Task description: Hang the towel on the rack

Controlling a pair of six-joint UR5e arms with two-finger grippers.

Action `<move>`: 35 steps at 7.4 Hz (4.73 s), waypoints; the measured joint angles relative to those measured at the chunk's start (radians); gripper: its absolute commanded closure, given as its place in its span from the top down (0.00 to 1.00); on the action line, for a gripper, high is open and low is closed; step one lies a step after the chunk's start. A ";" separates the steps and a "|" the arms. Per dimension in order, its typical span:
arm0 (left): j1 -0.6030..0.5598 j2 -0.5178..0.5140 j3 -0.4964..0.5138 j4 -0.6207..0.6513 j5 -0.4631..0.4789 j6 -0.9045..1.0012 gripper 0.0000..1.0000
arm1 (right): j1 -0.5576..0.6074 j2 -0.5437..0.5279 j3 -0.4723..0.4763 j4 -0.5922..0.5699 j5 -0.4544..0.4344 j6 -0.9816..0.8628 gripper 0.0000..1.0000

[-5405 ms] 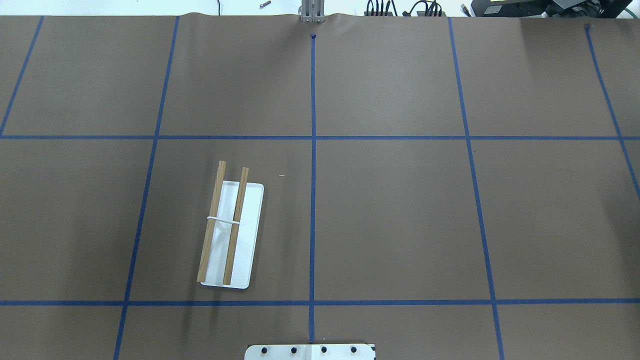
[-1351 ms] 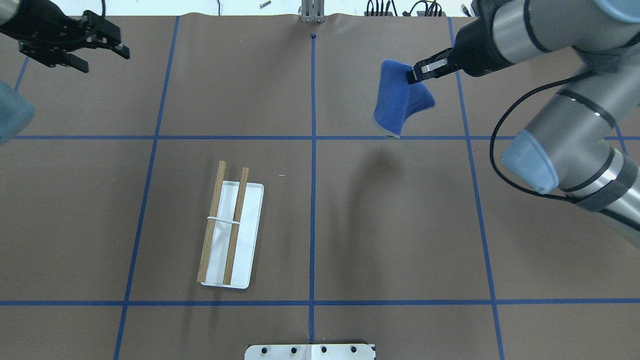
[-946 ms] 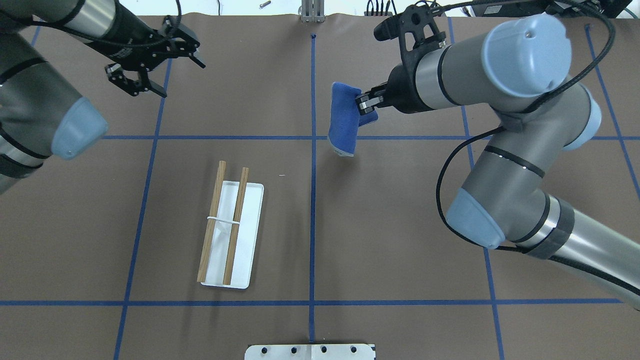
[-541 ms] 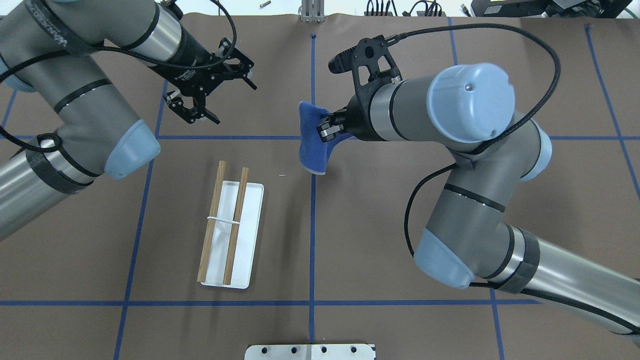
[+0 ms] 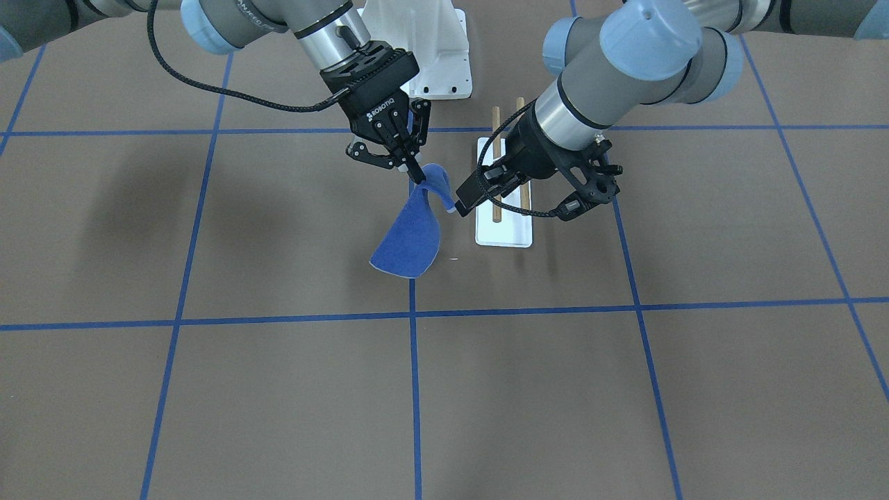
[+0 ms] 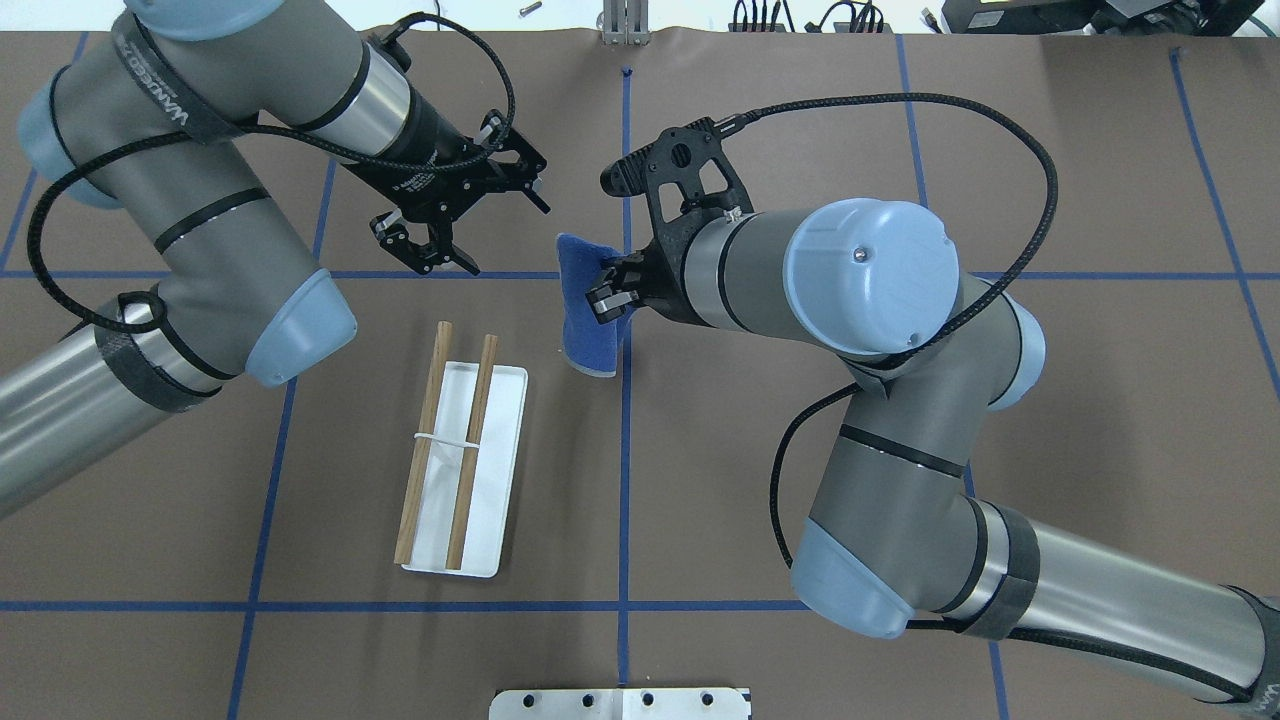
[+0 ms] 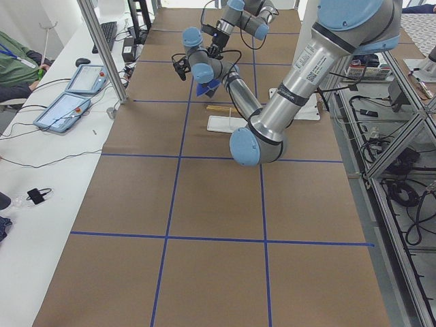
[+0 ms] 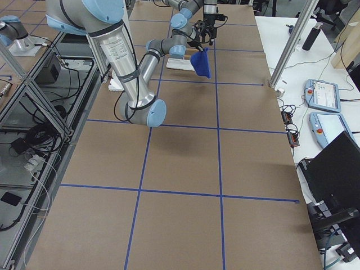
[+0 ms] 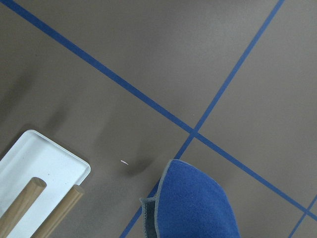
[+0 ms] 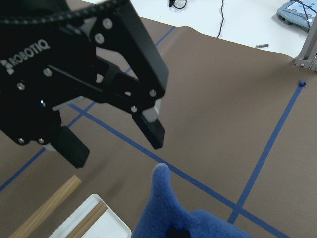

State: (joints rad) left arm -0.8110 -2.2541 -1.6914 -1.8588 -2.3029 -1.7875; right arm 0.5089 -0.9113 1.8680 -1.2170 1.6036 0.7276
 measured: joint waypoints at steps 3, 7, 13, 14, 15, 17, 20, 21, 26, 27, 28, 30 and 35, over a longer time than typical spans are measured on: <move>0.014 -0.005 0.000 -0.028 0.000 -0.005 0.73 | -0.031 0.020 0.000 -0.033 -0.046 -0.001 0.00; 0.019 -0.007 0.000 -0.034 0.001 -0.004 0.61 | -0.058 0.019 0.001 -0.036 -0.085 -0.001 0.00; 0.034 -0.003 0.000 -0.048 0.003 -0.005 0.00 | -0.058 0.023 0.001 -0.033 -0.090 -0.002 0.00; 0.035 -0.004 -0.002 -0.049 0.003 -0.005 0.00 | -0.058 0.022 0.000 -0.033 -0.091 -0.002 0.00; 0.035 -0.004 -0.003 -0.049 0.003 -0.006 0.00 | -0.058 0.021 0.001 -0.032 -0.092 -0.002 0.00; 0.035 -0.004 -0.004 -0.049 0.003 -0.007 0.00 | -0.053 0.019 0.002 -0.028 -0.092 0.006 0.53; 0.035 -0.005 -0.013 -0.046 0.003 -0.027 0.00 | -0.020 0.009 0.007 -0.029 -0.086 0.018 0.99; 0.035 -0.004 -0.022 -0.045 0.003 -0.039 0.00 | 0.001 -0.004 0.012 -0.032 -0.074 0.039 0.99; 0.085 0.090 -0.148 -0.033 0.008 -0.078 0.00 | 0.214 -0.078 -0.014 -0.132 0.207 0.078 0.99; 0.102 0.110 -0.179 -0.014 0.007 -0.082 0.00 | 0.255 -0.080 -0.039 -0.218 0.269 0.051 0.99; 0.117 0.119 -0.207 0.029 0.008 -0.086 0.00 | 0.289 -0.081 -0.075 -0.272 0.311 0.008 0.99; 0.124 0.130 -0.248 0.142 0.010 -0.080 0.00 | 0.327 -0.082 -0.137 -0.300 0.336 -0.049 0.99; 0.038 0.253 -0.260 0.209 0.011 0.126 0.00 | 0.355 -0.103 -0.192 -0.298 0.337 -0.101 0.99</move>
State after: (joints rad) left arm -0.7734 -2.0011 -1.9511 -1.6494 -2.2918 -1.6612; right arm 0.8638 -1.0143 1.6763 -1.5150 1.9409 0.6267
